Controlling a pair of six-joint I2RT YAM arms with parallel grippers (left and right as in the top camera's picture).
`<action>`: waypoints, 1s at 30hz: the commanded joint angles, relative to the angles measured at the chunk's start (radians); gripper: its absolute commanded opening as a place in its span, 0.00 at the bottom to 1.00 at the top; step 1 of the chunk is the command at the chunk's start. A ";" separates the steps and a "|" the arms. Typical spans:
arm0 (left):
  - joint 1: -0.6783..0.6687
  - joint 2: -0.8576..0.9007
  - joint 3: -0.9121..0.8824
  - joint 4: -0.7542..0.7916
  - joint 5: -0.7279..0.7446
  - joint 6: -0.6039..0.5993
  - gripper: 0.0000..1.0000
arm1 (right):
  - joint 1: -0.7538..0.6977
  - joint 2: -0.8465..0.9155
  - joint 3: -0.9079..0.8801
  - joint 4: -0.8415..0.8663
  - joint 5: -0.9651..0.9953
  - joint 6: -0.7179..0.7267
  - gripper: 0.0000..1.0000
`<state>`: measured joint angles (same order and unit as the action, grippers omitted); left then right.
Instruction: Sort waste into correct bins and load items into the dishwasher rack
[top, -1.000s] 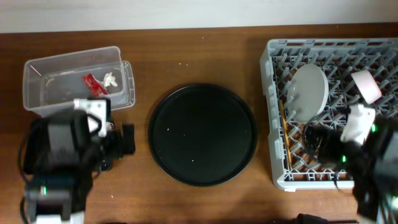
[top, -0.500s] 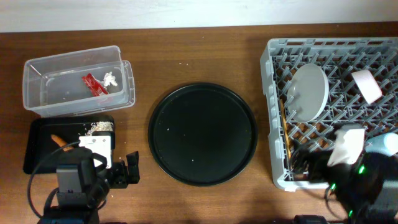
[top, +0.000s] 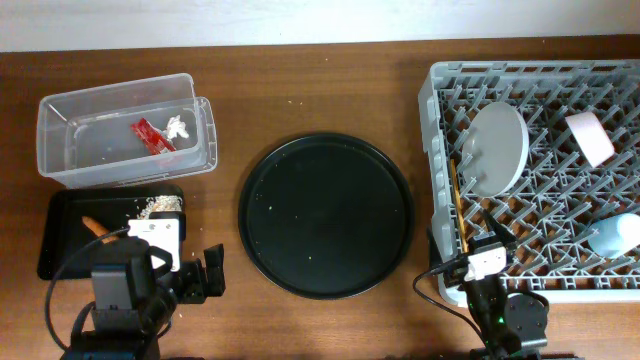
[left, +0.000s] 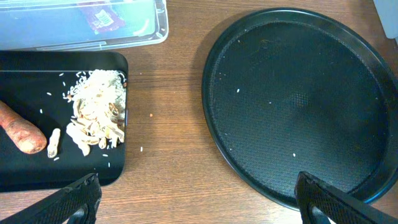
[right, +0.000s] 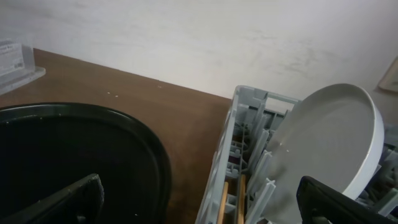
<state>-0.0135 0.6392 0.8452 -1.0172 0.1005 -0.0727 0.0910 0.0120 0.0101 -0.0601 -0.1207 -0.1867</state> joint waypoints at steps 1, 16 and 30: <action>0.003 -0.004 0.000 0.002 0.008 -0.010 0.99 | 0.006 -0.008 -0.005 -0.008 0.009 -0.011 0.98; 0.003 -0.216 -0.144 0.237 -0.054 -0.002 0.99 | 0.006 -0.008 -0.005 -0.008 0.009 -0.012 0.98; -0.023 -0.629 -0.836 0.936 -0.071 0.043 0.99 | 0.006 -0.008 -0.005 -0.008 0.009 -0.012 0.98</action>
<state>-0.0326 0.0147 0.0124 -0.0757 0.0364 -0.0456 0.0910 0.0101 0.0101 -0.0612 -0.1169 -0.1951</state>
